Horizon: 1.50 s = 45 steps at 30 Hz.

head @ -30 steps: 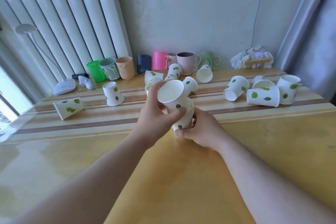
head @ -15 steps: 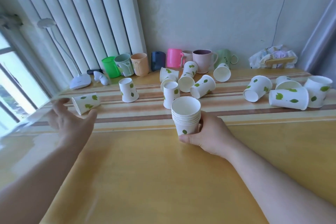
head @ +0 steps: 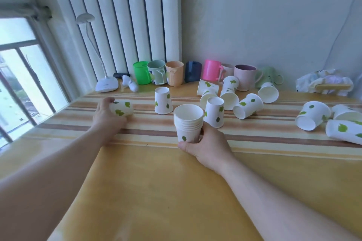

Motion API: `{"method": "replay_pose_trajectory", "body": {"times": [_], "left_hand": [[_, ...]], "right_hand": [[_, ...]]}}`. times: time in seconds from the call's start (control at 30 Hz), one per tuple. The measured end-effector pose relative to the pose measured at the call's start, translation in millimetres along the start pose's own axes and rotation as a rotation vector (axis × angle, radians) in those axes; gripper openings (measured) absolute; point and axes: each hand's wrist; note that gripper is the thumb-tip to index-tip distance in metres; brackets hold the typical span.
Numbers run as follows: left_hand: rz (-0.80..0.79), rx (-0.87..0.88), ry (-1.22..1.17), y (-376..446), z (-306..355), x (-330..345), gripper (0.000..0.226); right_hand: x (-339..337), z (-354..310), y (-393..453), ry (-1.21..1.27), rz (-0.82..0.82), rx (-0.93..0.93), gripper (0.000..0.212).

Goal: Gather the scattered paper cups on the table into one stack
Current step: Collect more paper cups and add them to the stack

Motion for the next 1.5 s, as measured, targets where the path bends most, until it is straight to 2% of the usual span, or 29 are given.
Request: {"method": "replay_pose_trajectory", "body": {"times": [0.1, 0.2, 0.27, 0.37, 0.43, 0.53, 0.67, 0.83, 1.0, 1.07, 1.13, 1.2, 1.27, 1.3, 1.4, 1.5], "left_hand": [[0.041, 0.093, 0.006, -3, -3, 1, 0.066], [0.081, 0.115, -0.092, -15, 0, -1, 0.07], [0.103, 0.05, -0.23, -29, 9, -4, 0.073], [0.061, -0.079, -0.617, -52, 39, -8, 0.07], [-0.003, 0.005, -0.784, -66, 69, -12, 0.056], [-0.109, 0.246, -0.791, -84, 110, -21, 0.039], [-0.257, 0.507, -0.492, -97, 123, -15, 0.059], [-0.208, 0.47, -0.429, -100, 124, -13, 0.068], [-0.22, 0.699, -0.196, -106, 140, -17, 0.077], [-0.272, 0.785, -0.112, -103, 143, -16, 0.093], [-0.4, 0.702, -0.212, -97, 134, -12, 0.124], [-0.528, 0.477, -0.397, -95, 114, -5, 0.137], [-0.718, 0.276, -0.522, -104, 89, 7, 0.128], [-0.773, 0.256, -0.524, -107, 77, 16, 0.114], [-0.698, 0.35, -0.439, -113, 64, 35, 0.067], [-0.573, 0.361, -0.402, -111, 66, 37, 0.063]], "right_hand": [[8, 5, 1, -0.005, 0.047, 0.017, 0.052], [8, 7, 1, 0.014, 0.043, 0.033, 0.05], [8, 6, 1, 0.012, 0.047, 0.032, 0.05], [8, 6, 0, 0.009, 0.05, 0.022, 0.048], [8, 6, 0, 0.01, 0.05, 0.019, 0.049], [8, 5, -2, 0.009, 0.054, 0.007, 0.053], [6, 5, -3, 0.013, 0.056, 0.002, 0.056], [8, 6, -2, 0.027, 0.049, 0.021, 0.059], [9, 6, -1, 0.014, 0.053, 0.013, 0.062], [8, 6, -1, 0.01, 0.058, 0.005, 0.061], [7, 5, -2, 0.012, 0.056, 0.005, 0.056], [6, 4, -3, 0.017, 0.053, 0.012, 0.056], [6, 2, -3, 0.005, 0.051, 0.007, 0.059], [6, 1, -3, -0.013, 0.052, -0.007, 0.058], [5, 0, -3, -0.035, 0.043, -0.03, 0.058], [-5, 0, -3, -0.058, -0.081, -0.03, 0.053]]}}
Point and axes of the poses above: each hand's wrist, its own y-axis towards the middle knuckle, its own x-axis out of the palm, z = x × y, and after that the axes turned 14 degrees about z, right-handed
